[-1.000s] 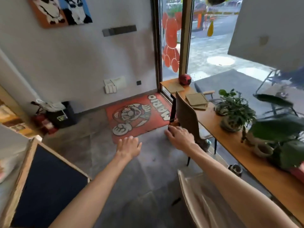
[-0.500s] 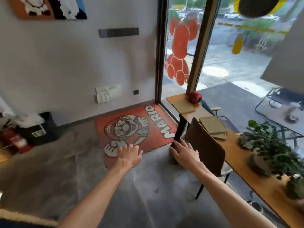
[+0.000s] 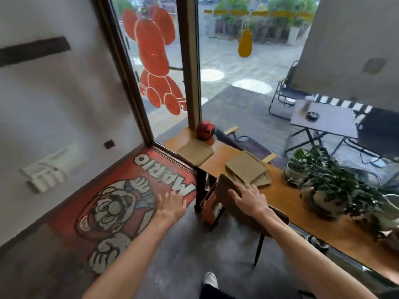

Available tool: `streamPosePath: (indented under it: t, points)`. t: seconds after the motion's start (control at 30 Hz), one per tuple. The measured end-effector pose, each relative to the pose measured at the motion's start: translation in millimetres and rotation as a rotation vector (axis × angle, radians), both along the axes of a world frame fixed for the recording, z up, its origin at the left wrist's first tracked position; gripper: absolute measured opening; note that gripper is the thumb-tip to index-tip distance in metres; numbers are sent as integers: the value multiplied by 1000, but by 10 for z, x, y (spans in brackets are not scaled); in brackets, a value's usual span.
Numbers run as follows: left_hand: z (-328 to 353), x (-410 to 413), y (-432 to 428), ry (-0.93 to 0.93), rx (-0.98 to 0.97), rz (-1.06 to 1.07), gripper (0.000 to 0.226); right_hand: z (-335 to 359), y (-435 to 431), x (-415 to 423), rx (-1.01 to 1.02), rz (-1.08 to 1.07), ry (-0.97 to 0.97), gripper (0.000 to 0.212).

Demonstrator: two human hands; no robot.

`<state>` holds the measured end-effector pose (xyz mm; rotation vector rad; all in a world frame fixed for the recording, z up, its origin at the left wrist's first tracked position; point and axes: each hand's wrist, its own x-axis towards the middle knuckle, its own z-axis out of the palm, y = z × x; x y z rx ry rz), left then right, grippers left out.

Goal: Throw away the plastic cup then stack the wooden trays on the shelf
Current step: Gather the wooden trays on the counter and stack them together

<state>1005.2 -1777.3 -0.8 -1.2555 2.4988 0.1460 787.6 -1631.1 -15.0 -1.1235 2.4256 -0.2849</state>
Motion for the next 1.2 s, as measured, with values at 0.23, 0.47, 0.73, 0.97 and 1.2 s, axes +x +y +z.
streamPosePath:
  t: [0.23,0.47,0.73,0.97,1.2]
  points:
    - [-51,-614,-1338,88,10,-66,38,-66,-1196,-479,-17,-60,26,59]
    - [-487,-1018,-2560,34,122,-167,42,-325,-2249,-541,-43,-143,-9,51]
    - [-725,-1703,-3529,106,351,-256,40,-551,-2801,-639,-26,-455,-59,50]
    - [-946,-2373,-3598,127,457,-321,39,-762,-2706,-872,-11,-727,-160,45]
    - [-1237,-2432,-4001,91,440,-133,34,-1168,-3138,-1043,104,-651,-312,43]
